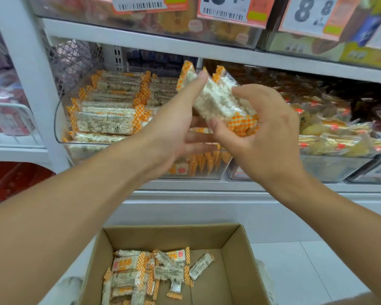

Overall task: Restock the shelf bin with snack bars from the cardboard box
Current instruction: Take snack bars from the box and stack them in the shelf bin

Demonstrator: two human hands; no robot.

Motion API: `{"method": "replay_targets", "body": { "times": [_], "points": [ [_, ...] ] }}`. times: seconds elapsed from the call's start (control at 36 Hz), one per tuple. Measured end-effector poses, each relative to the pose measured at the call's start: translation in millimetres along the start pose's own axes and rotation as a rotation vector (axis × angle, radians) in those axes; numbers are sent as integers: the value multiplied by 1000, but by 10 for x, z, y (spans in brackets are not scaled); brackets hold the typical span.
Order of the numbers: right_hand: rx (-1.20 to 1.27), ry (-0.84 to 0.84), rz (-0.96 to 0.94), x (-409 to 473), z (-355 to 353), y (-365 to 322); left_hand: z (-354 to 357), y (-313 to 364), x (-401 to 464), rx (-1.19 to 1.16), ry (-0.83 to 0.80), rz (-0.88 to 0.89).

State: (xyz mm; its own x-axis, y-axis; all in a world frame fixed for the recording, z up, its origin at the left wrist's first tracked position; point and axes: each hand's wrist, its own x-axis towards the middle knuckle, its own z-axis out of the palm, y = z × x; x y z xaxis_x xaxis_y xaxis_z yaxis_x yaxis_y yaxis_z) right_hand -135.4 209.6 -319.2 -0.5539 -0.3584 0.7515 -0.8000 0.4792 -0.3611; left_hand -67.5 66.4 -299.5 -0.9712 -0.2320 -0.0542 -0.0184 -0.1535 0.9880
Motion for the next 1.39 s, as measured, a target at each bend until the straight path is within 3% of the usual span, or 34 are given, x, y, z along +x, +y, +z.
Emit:
{"method": "replay_targets", "body": {
  "times": [0.11,0.17,0.28,0.44,0.78,0.97,1.39],
  "points": [
    [-13,7,119,67,-54,72,-358,-58,106,914,301,490],
    [-54,-31,150,110,-52,79,-546,-102,171,1315,247,622],
    [-315,-160,164,197,28,29,-786,-263,334,1663,74,372],
    [-562,-287,99,249,259,-53,-823,-317,347,1695,74,275],
    [-569,-331,81,347,322,-34,-798,-303,318,1736,107,224],
    [-773,-359,-8,332,284,-133,-733,-279,286,1762,140,191],
    [-530,-305,58,295,438,3,-876,-357,269,1754,137,222]
  ]
}}
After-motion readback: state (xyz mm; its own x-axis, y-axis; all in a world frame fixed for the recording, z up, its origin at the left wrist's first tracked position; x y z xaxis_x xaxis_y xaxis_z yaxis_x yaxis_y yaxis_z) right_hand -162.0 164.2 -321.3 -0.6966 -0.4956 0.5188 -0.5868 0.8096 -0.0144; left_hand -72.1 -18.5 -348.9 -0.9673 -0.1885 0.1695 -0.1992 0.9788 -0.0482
